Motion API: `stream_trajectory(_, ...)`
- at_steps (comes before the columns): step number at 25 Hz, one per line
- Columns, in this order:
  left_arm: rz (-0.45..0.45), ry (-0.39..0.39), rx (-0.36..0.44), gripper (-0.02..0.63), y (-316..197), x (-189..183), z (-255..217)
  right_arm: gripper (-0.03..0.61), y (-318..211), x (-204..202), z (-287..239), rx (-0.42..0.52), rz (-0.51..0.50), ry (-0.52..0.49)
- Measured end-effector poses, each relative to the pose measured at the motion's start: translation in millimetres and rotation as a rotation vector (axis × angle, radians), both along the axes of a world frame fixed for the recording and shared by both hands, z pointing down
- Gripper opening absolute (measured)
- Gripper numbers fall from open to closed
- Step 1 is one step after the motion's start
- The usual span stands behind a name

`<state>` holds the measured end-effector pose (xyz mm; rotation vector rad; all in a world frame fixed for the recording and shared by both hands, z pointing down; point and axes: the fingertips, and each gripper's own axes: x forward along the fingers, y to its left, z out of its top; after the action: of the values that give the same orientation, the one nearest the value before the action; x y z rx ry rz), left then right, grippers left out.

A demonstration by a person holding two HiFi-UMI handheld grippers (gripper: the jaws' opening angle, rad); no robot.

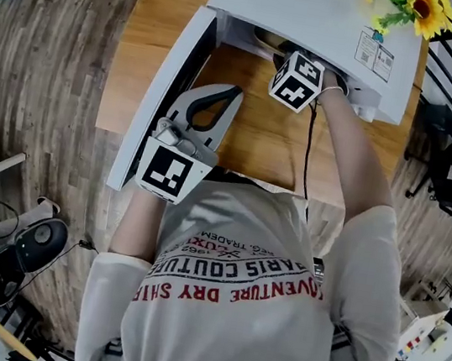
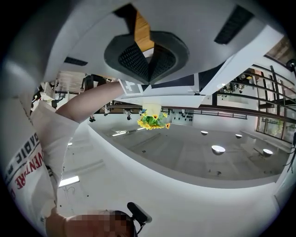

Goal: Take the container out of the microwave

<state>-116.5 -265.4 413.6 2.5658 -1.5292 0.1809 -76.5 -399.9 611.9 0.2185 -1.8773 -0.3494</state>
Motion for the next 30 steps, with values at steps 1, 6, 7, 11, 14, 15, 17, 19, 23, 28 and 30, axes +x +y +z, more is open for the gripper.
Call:
stream_trajectory(1,0.002,-0.003,-0.002,0.012,1,1,1,0.072,-1,0,1,0.007,-0.008,0.011)
stream_trajectory(6,-0.025,0.017,-0.018,0.012,3,-5,4,0.052,2,-1,4,0.0,-0.022,0.025)
stream_trajectory(7,-0.025,0.013,-0.016,0.012,4,-6,4,0.049,3,-1,4,-0.004,-0.02,0.023)
stream_trajectory(11,-0.006,-0.027,0.006,0.012,11,-5,0,0.04,10,0,-2,-0.013,-0.003,0.012)
stream_trajectory(14,-0.013,-0.015,0.003,0.012,17,-4,-4,0.032,20,2,-11,-0.021,0.018,-0.021)
stream_trajectory(15,-0.016,-0.014,0.006,0.012,20,-4,-5,0.032,25,3,-14,-0.025,0.025,-0.034)
stream_trajectory(17,-0.021,-0.014,0.009,0.012,26,-4,-7,0.031,35,5,-21,-0.034,0.043,-0.068)
stream_trajectory(19,-0.027,-0.012,0.007,0.012,33,-3,-9,0.031,46,9,-27,-0.049,0.058,-0.102)
stream_trajectory(23,-0.046,-0.026,0.019,0.012,45,-3,-12,0.029,72,21,-39,-0.066,0.072,-0.154)
stream_trajectory(28,-0.033,-0.053,0.045,0.012,61,1,-20,0.029,107,35,-60,-0.08,0.114,-0.233)
stream_trajectory(30,-0.027,-0.059,0.055,0.012,67,2,-23,0.029,121,41,-71,-0.088,0.143,-0.282)
